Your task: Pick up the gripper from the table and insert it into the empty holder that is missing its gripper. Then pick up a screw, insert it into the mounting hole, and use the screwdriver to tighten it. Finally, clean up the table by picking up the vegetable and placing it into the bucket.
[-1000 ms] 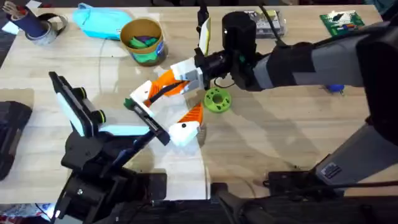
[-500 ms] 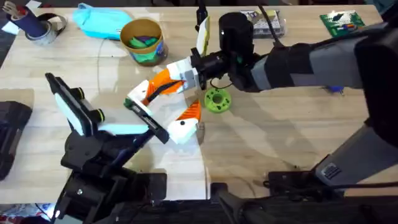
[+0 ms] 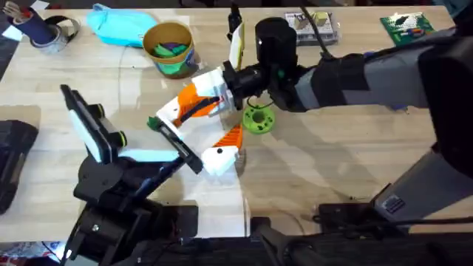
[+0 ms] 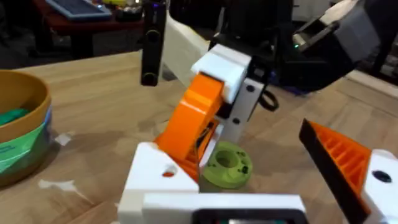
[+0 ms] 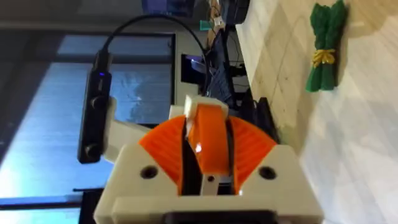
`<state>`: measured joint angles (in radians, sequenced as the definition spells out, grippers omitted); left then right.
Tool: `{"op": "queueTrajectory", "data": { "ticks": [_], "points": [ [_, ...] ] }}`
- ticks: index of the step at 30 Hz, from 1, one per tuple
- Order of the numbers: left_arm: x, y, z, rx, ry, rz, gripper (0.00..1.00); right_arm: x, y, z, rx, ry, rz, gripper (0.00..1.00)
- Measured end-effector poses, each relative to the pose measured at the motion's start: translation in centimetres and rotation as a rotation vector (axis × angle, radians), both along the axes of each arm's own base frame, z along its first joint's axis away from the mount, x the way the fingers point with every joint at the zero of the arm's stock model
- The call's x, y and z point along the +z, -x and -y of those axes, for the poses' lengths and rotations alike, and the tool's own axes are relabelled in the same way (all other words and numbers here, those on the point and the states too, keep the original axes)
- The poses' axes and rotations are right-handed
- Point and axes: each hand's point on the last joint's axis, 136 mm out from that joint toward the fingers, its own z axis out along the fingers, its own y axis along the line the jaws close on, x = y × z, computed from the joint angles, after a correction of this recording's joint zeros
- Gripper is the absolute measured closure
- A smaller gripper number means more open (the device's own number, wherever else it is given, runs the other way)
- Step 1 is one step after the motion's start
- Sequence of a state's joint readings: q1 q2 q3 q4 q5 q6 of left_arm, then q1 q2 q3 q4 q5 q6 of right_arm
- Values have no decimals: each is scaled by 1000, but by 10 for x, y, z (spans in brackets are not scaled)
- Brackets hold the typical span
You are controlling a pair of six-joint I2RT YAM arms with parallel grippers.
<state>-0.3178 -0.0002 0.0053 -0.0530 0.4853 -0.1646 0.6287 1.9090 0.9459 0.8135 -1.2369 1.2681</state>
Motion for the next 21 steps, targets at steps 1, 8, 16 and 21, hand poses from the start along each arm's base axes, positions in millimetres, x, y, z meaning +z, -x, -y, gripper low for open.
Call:
{"op": "queueTrajectory", "data": {
  "ticks": [1, 8, 16, 21],
  "points": [
    [0, 2, 2, -16, 1, 0, 14, 0, 2, -1, 6, -1, 0, 592],
    [0, 8, 7, -58, 2, -1, 15, 0, 6, -2, 23, -2, -2, 124],
    [0, 8, 8, -64, 2, -1, 15, 1, -8, 7, -14, -3, -1, 7],
    [0, 8, 8, -64, 2, -1, 15, 1, -37, 29, -94, -3, -1, 7]
  ]
}}
